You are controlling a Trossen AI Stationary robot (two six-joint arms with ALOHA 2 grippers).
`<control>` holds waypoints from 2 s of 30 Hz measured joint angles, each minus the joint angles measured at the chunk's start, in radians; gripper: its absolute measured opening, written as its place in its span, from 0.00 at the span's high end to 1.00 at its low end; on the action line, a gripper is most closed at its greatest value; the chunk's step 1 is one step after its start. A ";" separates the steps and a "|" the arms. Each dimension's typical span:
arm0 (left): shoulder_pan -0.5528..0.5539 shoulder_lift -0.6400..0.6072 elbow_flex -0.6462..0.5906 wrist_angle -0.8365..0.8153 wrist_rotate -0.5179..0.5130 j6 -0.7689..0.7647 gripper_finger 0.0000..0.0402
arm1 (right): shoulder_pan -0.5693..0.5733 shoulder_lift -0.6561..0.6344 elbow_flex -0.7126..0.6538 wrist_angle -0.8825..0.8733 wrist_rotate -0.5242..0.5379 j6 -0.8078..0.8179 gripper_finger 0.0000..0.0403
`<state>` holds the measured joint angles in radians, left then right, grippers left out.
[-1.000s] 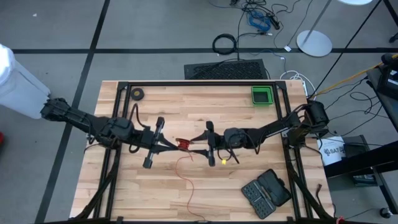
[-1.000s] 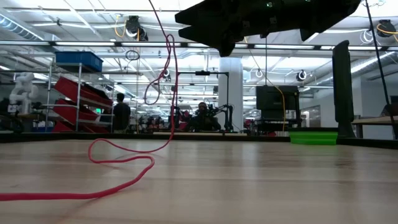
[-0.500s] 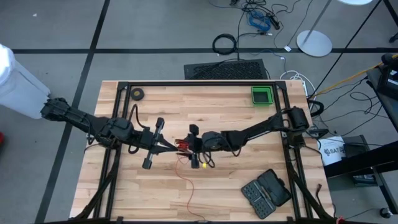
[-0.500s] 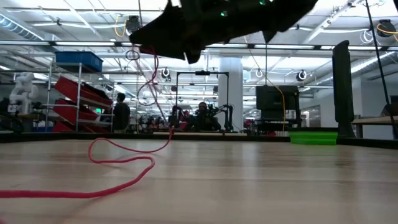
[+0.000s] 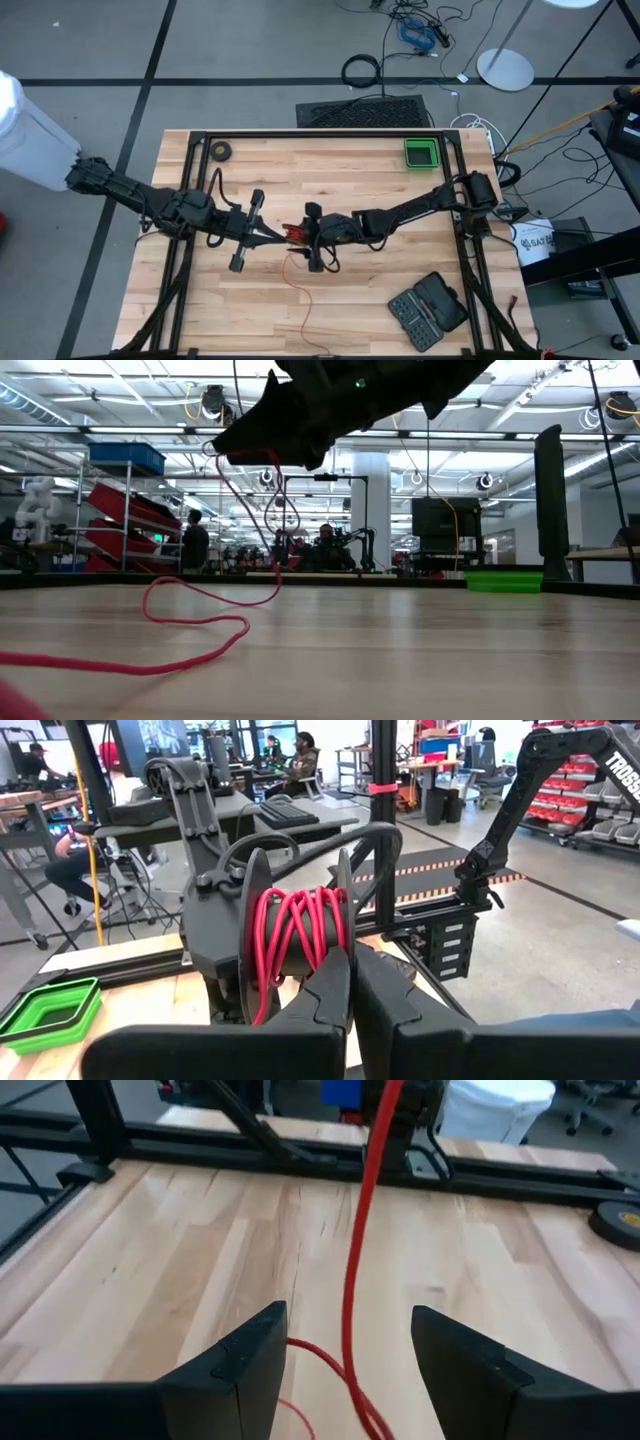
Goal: Coil cords
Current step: Coil the red wire on the black spool
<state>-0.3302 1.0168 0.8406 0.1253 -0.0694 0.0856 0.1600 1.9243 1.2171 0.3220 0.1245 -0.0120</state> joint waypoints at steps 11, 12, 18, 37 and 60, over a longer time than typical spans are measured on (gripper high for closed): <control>0.000 0.000 0.000 -0.004 0.000 0.001 0.98 | 0.017 -0.090 -0.001 -0.117 0.007 0.019 0.50; 0.000 0.000 0.000 -0.004 0.000 0.001 0.98 | 0.019 -0.093 -0.001 -0.125 0.008 0.019 0.50; 0.000 0.000 0.000 -0.005 0.000 0.000 0.98 | 0.019 -0.095 -0.001 -0.155 0.009 0.027 0.57; 0.000 0.000 0.000 -0.009 0.000 0.000 0.98 | 0.035 -0.149 0.000 -0.233 0.009 0.030 0.76; -0.002 0.000 0.000 -0.094 0.014 0.008 0.98 | 0.104 -0.281 -0.001 -0.430 0.034 0.037 1.00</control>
<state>-0.3318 1.0172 0.8402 0.0310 -0.0558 0.0933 0.2641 1.6434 1.2163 -0.1082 0.1582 0.0250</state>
